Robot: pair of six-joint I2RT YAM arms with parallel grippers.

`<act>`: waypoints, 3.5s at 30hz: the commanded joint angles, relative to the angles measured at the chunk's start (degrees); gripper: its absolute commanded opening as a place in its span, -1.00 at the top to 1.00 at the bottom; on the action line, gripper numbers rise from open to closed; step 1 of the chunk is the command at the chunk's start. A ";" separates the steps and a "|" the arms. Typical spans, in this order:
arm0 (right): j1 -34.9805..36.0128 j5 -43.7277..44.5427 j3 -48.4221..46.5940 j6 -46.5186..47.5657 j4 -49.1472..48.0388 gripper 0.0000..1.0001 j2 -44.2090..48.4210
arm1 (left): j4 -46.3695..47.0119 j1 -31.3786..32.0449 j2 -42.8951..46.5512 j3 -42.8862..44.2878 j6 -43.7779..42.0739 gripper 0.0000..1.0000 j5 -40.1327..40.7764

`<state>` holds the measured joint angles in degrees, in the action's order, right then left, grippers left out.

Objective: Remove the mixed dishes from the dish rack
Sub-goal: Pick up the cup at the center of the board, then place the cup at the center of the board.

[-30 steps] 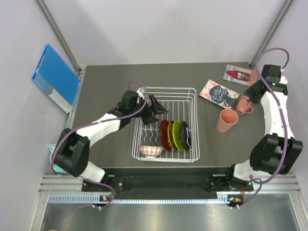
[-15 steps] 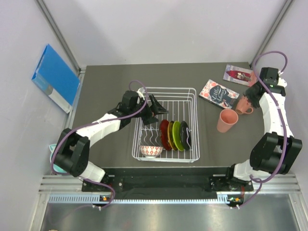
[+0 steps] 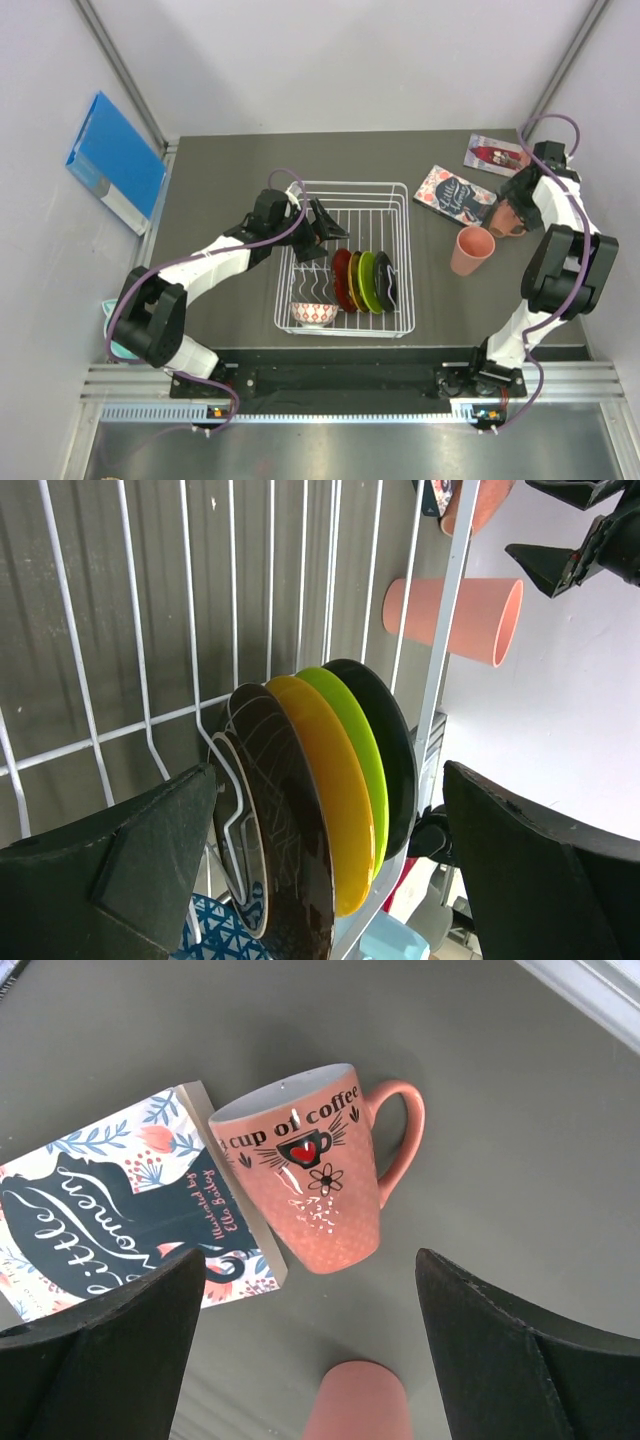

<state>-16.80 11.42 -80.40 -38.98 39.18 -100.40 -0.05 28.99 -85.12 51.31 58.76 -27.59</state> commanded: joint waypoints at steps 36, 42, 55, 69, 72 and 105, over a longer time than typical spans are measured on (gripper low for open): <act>0.10 5.01 1.73 5.67 -7.71 1.00 -1.22 | 0.32 0.27 -0.92 0.37 -1.02 -0.93 0.26; 2.29 8.88 9.80 4.09 -14.90 1.00 9.76 | 0.49 0.27 -0.84 0.02 -0.67 -0.93 -0.18; 8.53 26.98 34.95 -2.32 -35.57 1.00 29.81 | 1.64 2.38 1.01 -1.30 0.56 -0.92 2.54; 9.59 29.27 31.02 -3.56 -35.75 1.00 42.56 | 0.32 3.09 1.62 0.90 -0.84 -0.92 4.65; 10.46 25.26 27.41 -2.25 -36.71 1.00 44.93 | 0.32 3.17 2.41 1.51 -1.63 -0.92 5.79; 66.63 -11.24 35.31 29.75 -37.95 1.00 57.07 | -9.44 3.09 22.46 8.02 -22.47 -0.96 1.94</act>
<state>48.45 4.43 -44.51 -10.55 8.93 -45.10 -16.21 31.97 -62.33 61.06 34.94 -15.14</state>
